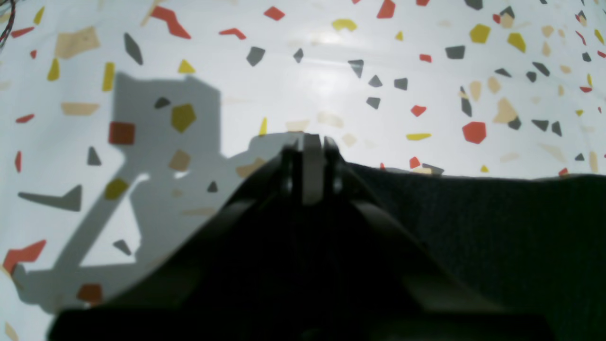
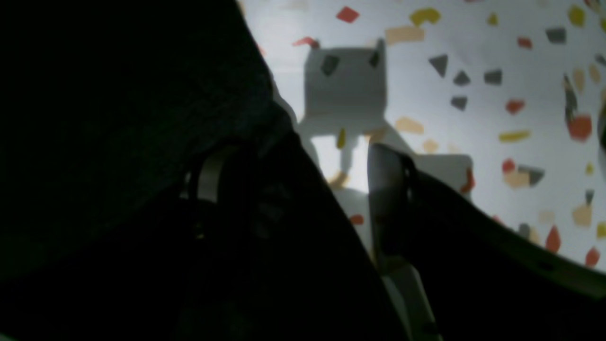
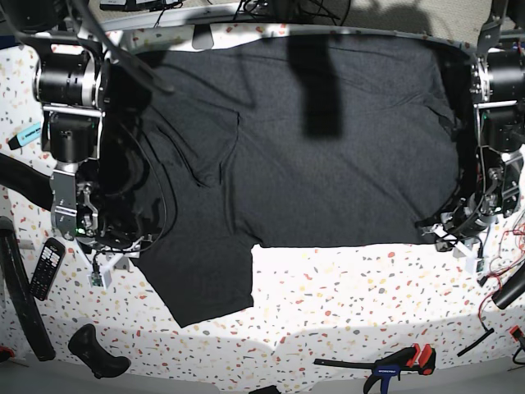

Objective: Fold the T-shirt properly
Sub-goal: 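Fold the gripped hem edge over toward the collar with both grippers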

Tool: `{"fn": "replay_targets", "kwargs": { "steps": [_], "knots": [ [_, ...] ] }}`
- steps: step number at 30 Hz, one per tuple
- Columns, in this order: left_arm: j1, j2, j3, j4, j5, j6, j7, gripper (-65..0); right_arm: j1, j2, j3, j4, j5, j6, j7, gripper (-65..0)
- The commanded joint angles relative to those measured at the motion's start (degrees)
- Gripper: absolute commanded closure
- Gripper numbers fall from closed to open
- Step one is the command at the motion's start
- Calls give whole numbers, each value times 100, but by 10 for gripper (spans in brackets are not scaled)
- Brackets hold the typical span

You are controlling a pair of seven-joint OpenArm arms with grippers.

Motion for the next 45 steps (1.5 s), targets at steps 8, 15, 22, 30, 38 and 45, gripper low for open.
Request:
{"fn": "replay_targets", "kwargs": {
  "steps": [8,15,22,30,38,45],
  "knots": [
    [-131,-46,-11,57,22,-22,-133,0,127,85,-4,48,323,293,-535,0],
    [-212,-46,-11,85,20,-22,-160,0,337,98,-4,48,326,199,-546,0],
    [-466,-44,-11,269,269,-2,-254,0,774,101,-4,48,323,164,-966,0],
    [-750,-48,-11,280,407,-2,-332,0,1152,105,-4,48,256,-219,-1113,0],
    [-774,-120,-11,391,341,-7,70,0,1410,103,-4,87,291,-98,-1270,0],
    [-205,-407,-11,1585,-422,-24,1003,0,1143,103,-4,765,820,844,-1700,0]
  ]
}}
